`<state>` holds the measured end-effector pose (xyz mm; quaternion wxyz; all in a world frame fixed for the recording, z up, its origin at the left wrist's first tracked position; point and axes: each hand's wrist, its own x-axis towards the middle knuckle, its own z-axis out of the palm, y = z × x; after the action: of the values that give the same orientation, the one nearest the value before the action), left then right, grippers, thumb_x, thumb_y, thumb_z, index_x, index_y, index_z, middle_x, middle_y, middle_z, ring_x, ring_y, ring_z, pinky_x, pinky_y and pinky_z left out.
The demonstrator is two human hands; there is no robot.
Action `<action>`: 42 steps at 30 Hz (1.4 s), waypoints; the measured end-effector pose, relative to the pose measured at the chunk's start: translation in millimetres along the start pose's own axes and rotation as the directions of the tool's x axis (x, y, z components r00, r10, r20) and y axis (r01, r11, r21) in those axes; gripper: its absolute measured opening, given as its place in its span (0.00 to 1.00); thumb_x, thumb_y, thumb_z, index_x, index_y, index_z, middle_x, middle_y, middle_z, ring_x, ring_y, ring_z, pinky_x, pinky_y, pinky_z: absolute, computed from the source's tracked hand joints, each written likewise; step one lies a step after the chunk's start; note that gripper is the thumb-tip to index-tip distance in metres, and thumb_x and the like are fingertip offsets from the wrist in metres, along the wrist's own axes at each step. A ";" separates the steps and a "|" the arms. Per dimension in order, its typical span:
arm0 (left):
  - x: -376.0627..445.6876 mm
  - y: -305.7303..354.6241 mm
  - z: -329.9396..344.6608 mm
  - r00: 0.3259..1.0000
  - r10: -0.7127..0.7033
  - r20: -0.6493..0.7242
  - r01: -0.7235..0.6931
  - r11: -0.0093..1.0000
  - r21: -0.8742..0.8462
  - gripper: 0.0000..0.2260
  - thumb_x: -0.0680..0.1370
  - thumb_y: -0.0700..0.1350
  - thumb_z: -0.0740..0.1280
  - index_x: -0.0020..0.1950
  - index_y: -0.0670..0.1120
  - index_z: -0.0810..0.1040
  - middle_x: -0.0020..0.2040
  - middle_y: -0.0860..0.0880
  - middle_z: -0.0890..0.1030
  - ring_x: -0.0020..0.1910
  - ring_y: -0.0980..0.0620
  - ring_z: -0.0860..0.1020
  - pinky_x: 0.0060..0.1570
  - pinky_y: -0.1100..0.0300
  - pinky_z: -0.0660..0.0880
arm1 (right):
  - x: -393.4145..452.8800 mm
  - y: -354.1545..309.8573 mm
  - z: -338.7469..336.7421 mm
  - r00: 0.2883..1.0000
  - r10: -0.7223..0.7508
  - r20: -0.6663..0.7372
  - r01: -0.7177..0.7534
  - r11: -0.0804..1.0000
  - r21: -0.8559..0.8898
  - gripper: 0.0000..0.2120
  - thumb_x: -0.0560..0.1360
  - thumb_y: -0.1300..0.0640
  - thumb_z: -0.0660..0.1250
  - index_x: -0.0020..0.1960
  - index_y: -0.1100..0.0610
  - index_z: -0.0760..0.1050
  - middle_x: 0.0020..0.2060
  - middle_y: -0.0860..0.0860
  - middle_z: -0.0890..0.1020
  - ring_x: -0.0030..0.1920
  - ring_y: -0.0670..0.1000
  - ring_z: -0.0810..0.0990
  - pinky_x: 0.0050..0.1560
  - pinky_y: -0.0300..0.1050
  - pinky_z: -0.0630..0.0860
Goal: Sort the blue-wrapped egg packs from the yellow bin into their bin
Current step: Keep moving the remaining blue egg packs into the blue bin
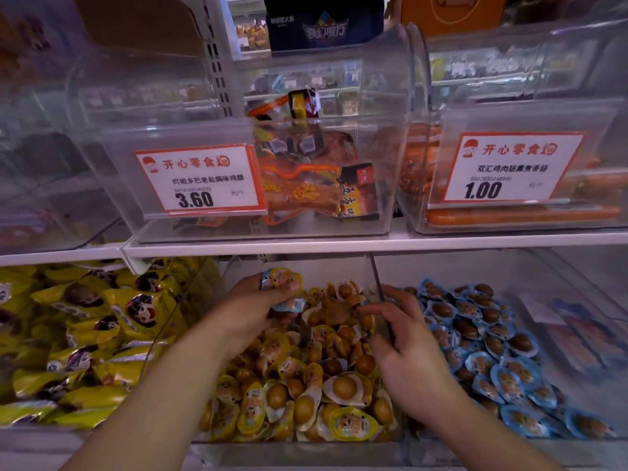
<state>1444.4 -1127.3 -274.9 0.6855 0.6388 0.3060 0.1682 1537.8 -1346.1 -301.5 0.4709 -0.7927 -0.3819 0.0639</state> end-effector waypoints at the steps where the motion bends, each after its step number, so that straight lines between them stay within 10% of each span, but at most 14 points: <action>1: -10.6 0.3 0.5 1.000 0.006 0.000 -0.006 0.998 -0.069 0.14 0.69 0.45 0.75 0.53 0.43 0.82 0.45 0.44 0.86 0.43 0.48 0.85 0.40 0.54 0.80 | -1.3 -2.1 -1.0 1.000 -0.008 -0.007 0.008 0.998 -0.061 0.16 0.77 0.60 0.64 0.62 0.48 0.77 0.71 0.43 0.64 0.71 0.47 0.67 0.70 0.41 0.67; 5: -40.0 -15.9 -7.4 0.983 0.125 -0.138 -0.108 0.986 0.127 0.10 0.73 0.41 0.75 0.53 0.45 0.80 0.45 0.46 0.85 0.42 0.51 0.83 0.37 0.60 0.78 | -4.3 -20.2 -4.7 0.966 -0.253 -0.057 0.204 0.878 -0.433 0.18 0.72 0.58 0.68 0.62 0.54 0.79 0.67 0.54 0.73 0.66 0.58 0.72 0.66 0.57 0.71; 8: -50.5 -36.0 -21.2 0.880 0.415 -0.231 -0.158 0.714 0.682 0.18 0.77 0.47 0.73 0.65 0.50 0.74 0.55 0.57 0.79 0.53 0.57 0.78 0.49 0.64 0.72 | -4.4 -42.0 4.2 0.945 -0.327 -0.022 0.291 0.867 -0.405 0.16 0.71 0.55 0.65 0.58 0.55 0.81 0.59 0.52 0.80 0.60 0.56 0.77 0.62 0.56 0.75; 11: -60.8 -45.3 -24.0 0.856 0.470 -0.215 -0.150 0.624 0.767 0.15 0.80 0.52 0.67 0.65 0.52 0.77 0.54 0.52 0.83 0.54 0.51 0.81 0.48 0.62 0.72 | 1.7 -50.5 20.8 0.961 -0.242 0.136 0.276 0.887 -0.370 0.14 0.74 0.51 0.62 0.57 0.50 0.81 0.54 0.47 0.82 0.54 0.50 0.80 0.55 0.49 0.79; 15: -66.7 -47.3 -25.7 0.876 0.408 -0.256 -0.221 0.812 0.539 0.06 0.81 0.52 0.65 0.53 0.55 0.80 0.41 0.55 0.82 0.40 0.61 0.80 0.37 0.69 0.71 | 40.6 -45.2 45.7 0.923 -0.027 0.383 0.177 0.915 -0.363 0.12 0.78 0.52 0.63 0.58 0.48 0.81 0.53 0.46 0.84 0.49 0.45 0.81 0.44 0.32 0.74; 18: -74.7 -36.5 -24.3 0.947 0.109 -0.302 -0.137 0.988 -0.071 0.06 0.82 0.49 0.65 0.49 0.50 0.79 0.30 0.51 0.78 0.24 0.55 0.74 0.20 0.65 0.67 | 72.9 -31.5 73.8 0.841 0.038 0.539 0.241 0.867 -0.437 0.13 0.77 0.52 0.65 0.59 0.51 0.80 0.59 0.52 0.82 0.60 0.53 0.79 0.56 0.42 0.76; 21: -82.4 -26.0 -28.0 0.985 -0.042 -0.168 -0.034 0.904 -0.425 0.06 0.82 0.45 0.64 0.55 0.44 0.77 0.28 0.44 0.76 0.21 0.50 0.70 0.19 0.66 0.59 | 90.5 -15.1 88.0 0.819 0.148 0.555 0.231 0.800 -0.554 0.26 0.71 0.43 0.68 0.65 0.52 0.72 0.65 0.57 0.73 0.68 0.59 0.72 0.67 0.52 0.72; 29: -86.8 -22.1 -33.6 0.993 -0.037 -0.110 -0.022 0.870 -0.492 0.05 0.82 0.42 0.63 0.56 0.43 0.76 0.28 0.44 0.76 0.21 0.50 0.70 0.19 0.66 0.59 | 99.2 -5.3 106.7 0.886 0.086 0.456 0.259 0.723 -0.640 0.11 0.74 0.54 0.66 0.54 0.58 0.76 0.55 0.59 0.77 0.55 0.60 0.78 0.46 0.47 0.75; 37: -86.2 -29.1 -35.9 0.992 -0.033 -0.120 -0.031 0.867 -0.497 0.04 0.81 0.44 0.67 0.54 0.48 0.79 0.31 0.45 0.79 0.22 0.49 0.72 0.19 0.63 0.61 | 101.6 -3.3 114.4 0.868 0.125 0.480 0.306 0.627 -0.717 0.28 0.77 0.53 0.63 0.75 0.57 0.63 0.69 0.60 0.71 0.71 0.60 0.67 0.67 0.55 0.71; 42: -84.6 -27.6 -35.3 0.993 -0.032 -0.117 -0.031 0.867 -0.497 0.03 0.81 0.43 0.66 0.53 0.49 0.78 0.29 0.46 0.79 0.22 0.49 0.72 0.18 0.63 0.61 | 104.8 -7.2 115.7 0.876 0.141 0.462 0.277 0.638 -0.719 0.16 0.77 0.53 0.64 0.63 0.55 0.74 0.60 0.58 0.78 0.62 0.58 0.77 0.55 0.49 0.77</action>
<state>1353.6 -1156.1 -284.5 0.8071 0.4294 0.2935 0.2795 1553.9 -1193.8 -332.2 -0.0174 -0.8591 -0.5066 0.0707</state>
